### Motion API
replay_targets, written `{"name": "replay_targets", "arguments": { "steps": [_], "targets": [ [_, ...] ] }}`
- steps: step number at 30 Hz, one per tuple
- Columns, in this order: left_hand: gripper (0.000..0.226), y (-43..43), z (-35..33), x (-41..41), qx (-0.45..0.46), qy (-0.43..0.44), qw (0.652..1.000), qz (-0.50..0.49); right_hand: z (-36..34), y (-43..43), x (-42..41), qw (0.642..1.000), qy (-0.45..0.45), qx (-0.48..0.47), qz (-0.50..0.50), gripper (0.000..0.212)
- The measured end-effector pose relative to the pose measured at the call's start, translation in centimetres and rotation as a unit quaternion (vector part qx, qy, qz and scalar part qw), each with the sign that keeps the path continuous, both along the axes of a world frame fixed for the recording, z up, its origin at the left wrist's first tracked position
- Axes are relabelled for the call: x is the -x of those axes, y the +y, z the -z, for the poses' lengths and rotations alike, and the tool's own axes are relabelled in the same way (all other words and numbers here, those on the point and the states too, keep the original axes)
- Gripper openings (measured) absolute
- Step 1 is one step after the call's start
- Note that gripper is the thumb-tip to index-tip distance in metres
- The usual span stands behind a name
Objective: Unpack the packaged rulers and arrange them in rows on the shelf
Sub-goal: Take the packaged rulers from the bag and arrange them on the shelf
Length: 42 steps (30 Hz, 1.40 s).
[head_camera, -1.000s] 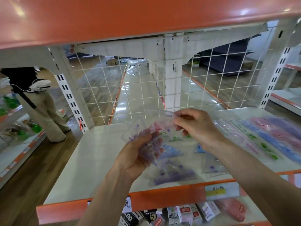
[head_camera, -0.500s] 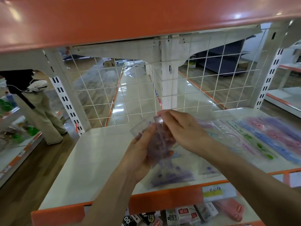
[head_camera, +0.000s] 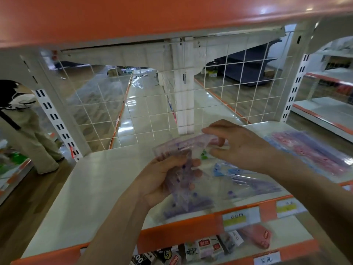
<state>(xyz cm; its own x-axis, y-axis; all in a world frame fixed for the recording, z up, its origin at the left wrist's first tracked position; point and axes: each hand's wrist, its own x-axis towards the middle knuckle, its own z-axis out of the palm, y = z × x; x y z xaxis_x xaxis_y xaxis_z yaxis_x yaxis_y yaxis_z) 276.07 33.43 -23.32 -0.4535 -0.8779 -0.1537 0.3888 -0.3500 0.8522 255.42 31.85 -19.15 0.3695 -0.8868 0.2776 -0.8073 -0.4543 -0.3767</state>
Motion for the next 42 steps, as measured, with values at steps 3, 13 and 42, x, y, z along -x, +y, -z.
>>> {"name": "replay_targets", "arguments": {
  "steps": [3,13,42],
  "targets": [
    [0.018,-0.3,-0.2,1.2,-0.001,-0.046,0.999,0.021,-0.1,0.6,1.3,0.998,0.058,-0.005,0.008,0.040],
    [0.017,-1.8,1.1,3.6,-0.095,0.001,0.993,-0.063,1.8,3.1,7.6,0.986,0.144,-0.050,0.062,0.028],
    [0.020,2.4,-0.7,-0.2,-0.032,0.066,0.991,-0.109,1.5,2.5,-4.1,0.904,-0.377,-0.197,0.032,0.013]
  ]
}}
